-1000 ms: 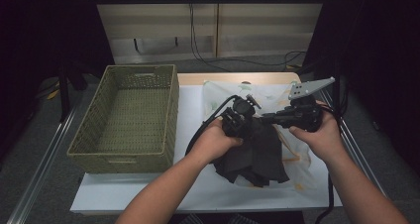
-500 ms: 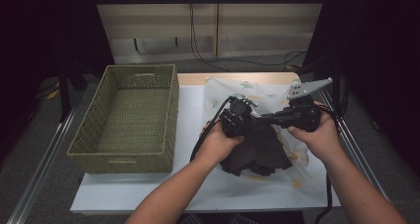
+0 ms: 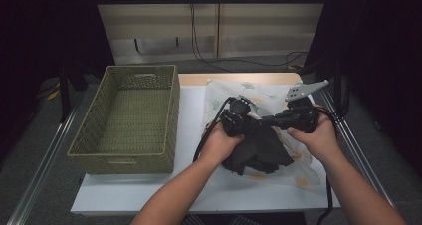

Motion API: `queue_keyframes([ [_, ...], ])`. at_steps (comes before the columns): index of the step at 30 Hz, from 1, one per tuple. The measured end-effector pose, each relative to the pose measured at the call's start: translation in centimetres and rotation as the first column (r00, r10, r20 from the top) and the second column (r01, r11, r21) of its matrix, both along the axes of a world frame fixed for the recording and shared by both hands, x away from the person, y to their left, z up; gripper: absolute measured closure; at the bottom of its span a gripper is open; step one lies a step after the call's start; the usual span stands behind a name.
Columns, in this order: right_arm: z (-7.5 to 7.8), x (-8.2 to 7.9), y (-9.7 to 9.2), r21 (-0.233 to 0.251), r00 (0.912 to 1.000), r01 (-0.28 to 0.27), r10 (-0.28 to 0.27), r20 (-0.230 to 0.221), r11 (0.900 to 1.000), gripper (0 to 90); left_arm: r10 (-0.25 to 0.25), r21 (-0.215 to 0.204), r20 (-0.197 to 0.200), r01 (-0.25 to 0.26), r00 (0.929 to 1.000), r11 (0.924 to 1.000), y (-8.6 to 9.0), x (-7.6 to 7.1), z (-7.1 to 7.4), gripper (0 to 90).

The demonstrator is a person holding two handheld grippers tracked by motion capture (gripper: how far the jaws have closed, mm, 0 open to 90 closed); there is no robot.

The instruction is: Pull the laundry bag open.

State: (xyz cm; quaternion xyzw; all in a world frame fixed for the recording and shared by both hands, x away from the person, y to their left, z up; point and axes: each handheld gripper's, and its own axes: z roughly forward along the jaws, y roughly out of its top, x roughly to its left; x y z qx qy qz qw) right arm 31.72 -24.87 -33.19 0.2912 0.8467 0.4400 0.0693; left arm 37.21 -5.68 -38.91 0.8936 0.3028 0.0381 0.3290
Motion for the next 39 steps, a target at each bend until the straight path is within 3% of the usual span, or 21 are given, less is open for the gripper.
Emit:
queue_keyframes([
  [3, -0.2, 0.1, 0.1, -0.004, 1.0000, 0.000, 0.000, -0.003, 1.0000, 90.0, 0.010, -0.015, -0.006, -0.010, 0.9999, 0.9998, 0.0, 0.0, -0.3, 53.6],
  [5, -0.3, 0.2, 0.1, 0.001, 1.0000, 0.001, -0.001, -0.007, 1.0000, 90.0, -0.009, -0.009, -0.036, 0.009, 0.9993, 0.9999, 0.1, 0.1, -0.4, 50.2],
  [9, -0.3, 0.3, 0.1, 0.003, 0.9999, -0.001, 0.001, -0.012, 1.0000, 90.0, -0.060, 0.017, -0.045, 0.061, 0.9972, 0.9980, 0.6, -0.3, -0.1, 40.8],
  [12, -0.1, 0.3, 0.1, 0.005, 0.9999, -0.007, 0.007, -0.010, 1.0000, 90.0, -0.078, 0.006, -0.069, 0.079, 0.9946, 0.9969, 1.1, -0.7, 0.4, 32.4],
  [18, -0.2, 0.3, 0.1, 0.001, 1.0000, -0.001, 0.001, -0.010, 1.0000, 90.0, -0.104, 0.016, -0.059, 0.105, 0.9929, 0.9943, 3.0, -2.2, 1.6, 28.9],
  [24, -0.4, 0.6, 0.3, 0.009, 0.9999, -0.002, 0.002, -0.017, 1.0000, 90.0, -0.131, 0.041, -0.062, 0.134, 0.9894, 0.9901, 4.1, -3.8, 1.9, 24.2],
  [35, -0.2, 0.6, 0.3, 0.013, 0.9999, -0.003, 0.003, -0.017, 0.9999, 90.0, -0.178, 0.036, -0.105, 0.183, 0.9785, 0.9825, 4.4, -5.4, -0.2, 19.8],
  [39, -0.2, 0.6, 0.2, 0.018, 0.9998, -0.004, 0.005, -0.019, 0.9998, 90.0, -0.174, 0.036, -0.131, 0.180, 0.9760, 0.9830, 4.2, -5.6, -1.2, 17.4],
])
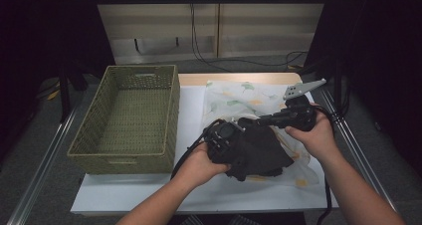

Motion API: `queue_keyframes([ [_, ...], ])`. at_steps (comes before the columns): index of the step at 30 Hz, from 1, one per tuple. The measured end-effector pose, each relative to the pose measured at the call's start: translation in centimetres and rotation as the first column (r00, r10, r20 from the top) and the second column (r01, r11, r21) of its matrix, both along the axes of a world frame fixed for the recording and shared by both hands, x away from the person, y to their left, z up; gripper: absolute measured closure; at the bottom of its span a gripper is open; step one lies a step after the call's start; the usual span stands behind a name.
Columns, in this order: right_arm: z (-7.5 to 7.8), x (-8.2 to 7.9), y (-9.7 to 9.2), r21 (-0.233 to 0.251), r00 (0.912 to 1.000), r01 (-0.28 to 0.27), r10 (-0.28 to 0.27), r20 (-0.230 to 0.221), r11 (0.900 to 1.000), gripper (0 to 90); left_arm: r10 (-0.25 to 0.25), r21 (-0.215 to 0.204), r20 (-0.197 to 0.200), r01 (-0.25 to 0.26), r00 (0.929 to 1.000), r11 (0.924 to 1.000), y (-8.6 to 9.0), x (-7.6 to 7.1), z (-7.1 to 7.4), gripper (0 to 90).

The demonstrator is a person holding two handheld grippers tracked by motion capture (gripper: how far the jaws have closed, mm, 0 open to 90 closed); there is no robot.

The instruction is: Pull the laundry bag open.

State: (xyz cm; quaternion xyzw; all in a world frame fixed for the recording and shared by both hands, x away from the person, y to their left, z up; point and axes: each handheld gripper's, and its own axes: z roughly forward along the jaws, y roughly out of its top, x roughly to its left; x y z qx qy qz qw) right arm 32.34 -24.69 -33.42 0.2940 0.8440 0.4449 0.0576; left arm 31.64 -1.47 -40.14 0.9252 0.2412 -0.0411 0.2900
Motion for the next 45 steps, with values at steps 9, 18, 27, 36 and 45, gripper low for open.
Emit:
queue_keyframes([
  [9, -0.2, 0.0, 0.1, -0.011, 1.0000, -0.004, 0.004, -0.008, 0.9999, 90.0, 0.001, 0.000, -0.032, -0.001, 0.9995, 1.0000, -0.3, 0.7, -2.4, 23.9],
  [18, -0.2, 0.0, 0.2, -0.001, 0.9999, -0.011, 0.011, -0.011, 0.9999, 90.0, 0.010, -0.022, 0.023, -0.010, 0.9997, 0.9997, 0.3, 0.9, -2.5, 73.2],
  [27, -0.1, -0.1, 0.4, 0.004, 0.9996, -0.028, 0.028, -0.008, 0.9996, 90.0, 0.031, -0.056, 0.037, -0.028, 0.9988, 0.9980, 0.0, 1.2, -1.4, 77.9],
  [36, 0.3, -0.7, 0.8, 0.012, 0.9981, -0.062, 0.062, 0.000, 0.9980, 90.0, 0.054, -0.102, 0.054, -0.048, 0.9971, 0.9937, -0.5, 2.1, 0.8, 78.9],
  [45, 0.2, -0.8, 0.7, 0.018, 0.9982, -0.060, 0.060, -0.002, 0.9980, 90.0, 0.114, -0.149, 0.087, -0.100, 0.9897, 0.9838, -1.4, 3.5, 1.3, 79.2],
])
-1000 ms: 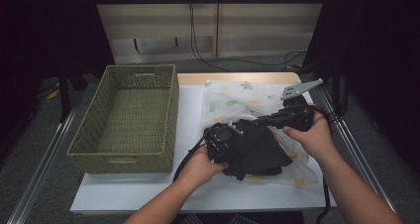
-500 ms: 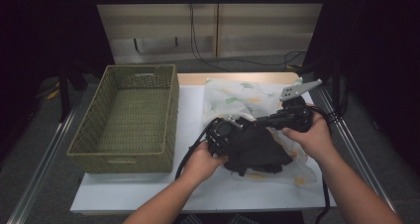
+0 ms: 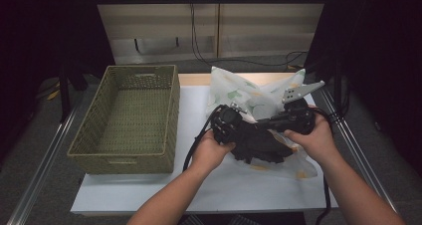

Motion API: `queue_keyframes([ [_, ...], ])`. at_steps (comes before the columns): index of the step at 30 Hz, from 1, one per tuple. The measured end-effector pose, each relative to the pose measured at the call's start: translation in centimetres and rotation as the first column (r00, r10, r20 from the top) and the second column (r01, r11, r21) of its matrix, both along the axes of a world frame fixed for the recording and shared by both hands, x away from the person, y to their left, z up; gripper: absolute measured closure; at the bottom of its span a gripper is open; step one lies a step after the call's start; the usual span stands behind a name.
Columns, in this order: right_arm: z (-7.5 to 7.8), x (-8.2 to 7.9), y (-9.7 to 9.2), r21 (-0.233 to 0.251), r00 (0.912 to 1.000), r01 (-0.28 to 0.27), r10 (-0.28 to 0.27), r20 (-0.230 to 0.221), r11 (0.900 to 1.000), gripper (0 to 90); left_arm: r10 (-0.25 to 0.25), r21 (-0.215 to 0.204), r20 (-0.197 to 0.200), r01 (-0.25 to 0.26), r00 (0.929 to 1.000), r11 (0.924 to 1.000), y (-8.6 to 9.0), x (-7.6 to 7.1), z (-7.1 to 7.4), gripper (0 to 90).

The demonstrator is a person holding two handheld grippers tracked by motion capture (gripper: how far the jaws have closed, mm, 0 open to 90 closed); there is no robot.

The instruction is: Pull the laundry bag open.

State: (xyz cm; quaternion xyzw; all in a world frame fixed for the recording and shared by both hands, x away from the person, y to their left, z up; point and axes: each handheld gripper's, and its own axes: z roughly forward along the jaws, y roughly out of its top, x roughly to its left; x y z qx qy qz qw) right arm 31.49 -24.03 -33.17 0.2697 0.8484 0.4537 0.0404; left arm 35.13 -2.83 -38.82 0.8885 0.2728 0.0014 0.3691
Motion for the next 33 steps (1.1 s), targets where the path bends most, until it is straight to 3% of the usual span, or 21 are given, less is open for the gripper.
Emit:
queue_keyframes([
  [6, 0.1, -0.1, -0.1, 0.012, 1.0000, -0.002, 0.002, 0.000, 0.9999, 90.0, 0.030, -0.009, 0.030, -0.030, 0.9991, 0.9995, -0.1, 0.5, 0.6, 79.2],
  [9, 0.1, -0.2, -0.1, 0.013, 1.0000, 0.000, 0.000, 0.000, 0.9999, 90.0, 0.049, -0.024, 0.027, -0.049, 0.9984, 0.9985, 0.0, 1.0, 0.7, 79.2],
  [18, -0.1, -0.2, 0.3, 0.011, 0.9999, -0.012, 0.012, -0.007, 0.9999, 90.0, 0.144, -0.015, 0.025, -0.144, 0.9893, 0.9895, -0.1, 2.5, -0.9, 79.0],
  [22, -0.5, -0.2, 0.2, 0.015, 0.9998, -0.016, 0.016, -0.015, 0.9998, 90.0, 0.179, -0.032, 0.046, -0.178, 0.9827, 0.9835, -0.3, 2.7, -1.2, 79.0],
  [23, -0.5, -0.2, 0.2, 0.015, 0.9997, -0.016, 0.016, -0.016, 0.9998, 90.0, 0.172, -0.011, 0.052, -0.172, 0.9837, 0.9851, -0.2, 2.8, -1.2, 78.9],
  [25, -0.7, -0.1, 0.2, 0.013, 0.9998, -0.014, 0.015, -0.016, 0.9998, 90.0, 0.192, -0.032, 0.037, -0.191, 0.9807, 0.9812, -0.2, 3.1, -1.6, 78.7],
  [29, -1.1, 0.1, 0.0, 0.007, 0.9997, -0.005, 0.005, -0.026, 1.0000, 90.0, 0.181, -0.026, 0.017, -0.180, 0.9834, 0.9833, -0.4, 3.0, -2.3, 77.4],
  [31, -1.3, 0.2, -0.3, 0.010, 0.9997, 0.006, -0.006, -0.025, 0.9999, 90.0, 0.154, -0.020, 0.004, -0.154, 0.9881, 0.9879, -0.2, 2.8, -2.2, 75.6],
  [33, -1.3, 0.3, -0.6, 0.009, 0.9996, 0.016, -0.016, -0.024, 0.9998, 90.0, 0.133, 0.003, 0.014, -0.133, 0.9910, 0.9910, -0.2, 2.4, -2.0, 74.5],
])
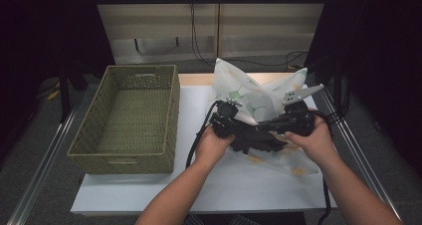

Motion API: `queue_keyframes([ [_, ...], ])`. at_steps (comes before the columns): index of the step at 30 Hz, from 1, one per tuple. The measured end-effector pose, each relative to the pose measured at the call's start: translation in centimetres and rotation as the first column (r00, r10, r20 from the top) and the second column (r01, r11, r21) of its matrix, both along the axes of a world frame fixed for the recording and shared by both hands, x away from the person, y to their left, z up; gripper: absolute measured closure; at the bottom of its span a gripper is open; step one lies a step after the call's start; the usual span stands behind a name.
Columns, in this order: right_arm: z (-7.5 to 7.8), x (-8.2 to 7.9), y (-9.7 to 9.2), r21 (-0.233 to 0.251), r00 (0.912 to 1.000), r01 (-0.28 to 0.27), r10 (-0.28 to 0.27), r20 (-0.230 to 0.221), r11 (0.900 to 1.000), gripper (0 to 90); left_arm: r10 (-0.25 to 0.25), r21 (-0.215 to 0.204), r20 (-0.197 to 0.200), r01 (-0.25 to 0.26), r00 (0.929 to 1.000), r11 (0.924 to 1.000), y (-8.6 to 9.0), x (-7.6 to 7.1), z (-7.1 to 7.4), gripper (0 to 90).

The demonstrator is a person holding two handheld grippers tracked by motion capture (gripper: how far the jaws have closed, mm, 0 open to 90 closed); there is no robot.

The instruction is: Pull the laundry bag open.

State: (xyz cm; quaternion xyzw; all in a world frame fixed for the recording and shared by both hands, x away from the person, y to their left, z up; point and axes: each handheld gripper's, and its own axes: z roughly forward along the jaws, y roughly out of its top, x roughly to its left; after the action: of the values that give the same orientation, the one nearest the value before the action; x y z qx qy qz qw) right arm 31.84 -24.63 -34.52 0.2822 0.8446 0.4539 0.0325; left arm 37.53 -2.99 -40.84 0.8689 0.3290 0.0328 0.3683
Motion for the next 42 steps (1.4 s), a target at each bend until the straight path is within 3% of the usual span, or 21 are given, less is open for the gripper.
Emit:
queue_keyframes([
  [3, -0.1, 0.3, -0.3, 0.002, 0.9999, 0.011, -0.011, -0.009, 0.9999, 90.0, -0.044, 0.028, 0.000, 0.044, 0.9990, 0.9987, 0.3, -0.4, 0.4, 69.3],
  [7, 0.0, 0.4, -0.3, -0.007, 0.9998, 0.022, -0.022, -0.001, 0.9997, 90.0, -0.069, 0.027, 0.013, 0.068, 0.9976, 0.9973, 1.1, -1.2, 1.3, 57.7],
  [11, 0.0, 0.4, -0.3, -0.015, 0.9994, 0.035, -0.034, 0.005, 0.9993, 90.0, -0.094, 0.017, 0.001, 0.094, 0.9955, 0.9954, 2.2, -2.1, 1.9, 52.3],
  [13, -0.1, 0.4, -0.3, -0.018, 0.9993, 0.038, -0.038, 0.006, 0.9991, 89.2, -0.101, 0.007, -0.007, 0.101, 0.9949, 0.9949, 2.8, -2.7, 2.0, 51.4],
  [19, 0.2, 0.2, -0.5, -0.006, 0.9989, 0.043, -0.043, 0.017, 0.9991, 87.9, -0.142, 0.077, 0.013, 0.140, 0.9898, 0.9871, 4.3, -4.2, 2.3, 50.7],
  [25, 0.1, -0.8, -0.6, -0.033, 0.9989, 0.037, -0.036, 0.030, 0.9988, 86.5, -0.147, 0.067, 0.017, 0.146, 0.9890, 0.9871, 5.4, -5.4, 2.1, 50.4],
  [29, -0.3, -1.7, -0.4, -0.073, 0.9989, 0.028, -0.025, 0.039, 0.9969, 85.8, -0.184, 0.083, 0.022, 0.182, 0.9826, 0.9798, 5.8, -6.0, 2.2, 49.4],
  [31, -0.5, -2.1, -0.4, -0.086, 0.9988, 0.026, -0.022, 0.043, 0.9960, 84.6, -0.226, 0.105, 0.016, 0.223, 0.9740, 0.9692, 6.3, -6.1, 2.3, 48.6],
  [32, -0.6, -2.3, -0.4, -0.090, 0.9989, 0.022, -0.018, 0.044, 0.9957, 84.3, -0.202, 0.077, 0.014, 0.201, 0.9793, 0.9767, 6.4, -6.4, 2.3, 48.0],
  [35, -0.8, -2.9, -0.4, -0.110, 0.9985, 0.026, -0.020, 0.050, 0.9936, 83.8, -0.222, 0.070, 0.026, 0.219, 0.9748, 0.9731, 7.5, -6.7, 2.5, 47.4],
  [37, -1.1, -3.2, -0.3, -0.125, 0.9987, 0.024, -0.019, 0.048, 0.9919, 83.8, -0.219, 0.061, 0.031, 0.217, 0.9752, 0.9742, 8.1, -6.9, 2.5, 46.9],
  [38, -1.4, -3.3, -0.2, -0.130, 0.9989, 0.020, -0.015, 0.044, 0.9913, 83.5, -0.204, 0.044, 0.030, 0.203, 0.9785, 0.9782, 8.3, -7.1, 2.4, 46.4],
  [40, -1.9, -3.4, 0.1, -0.151, 0.9992, 0.019, -0.013, 0.038, 0.9883, 82.7, -0.222, 0.056, 0.034, 0.220, 0.9744, 0.9739, 8.7, -7.4, 2.4, 46.4],
  [41, -2.2, -3.5, 0.3, -0.158, 0.9994, 0.012, -0.006, 0.033, 0.9874, 82.3, -0.207, 0.042, 0.037, 0.205, 0.9777, 0.9778, 8.7, -7.7, 2.4, 46.3],
  [42, -2.5, -3.5, 0.5, -0.169, 0.9995, 0.012, -0.007, 0.030, 0.9856, 82.2, -0.212, 0.048, 0.038, 0.211, 0.9764, 0.9764, 8.9, -7.8, 2.4, 46.3],
])
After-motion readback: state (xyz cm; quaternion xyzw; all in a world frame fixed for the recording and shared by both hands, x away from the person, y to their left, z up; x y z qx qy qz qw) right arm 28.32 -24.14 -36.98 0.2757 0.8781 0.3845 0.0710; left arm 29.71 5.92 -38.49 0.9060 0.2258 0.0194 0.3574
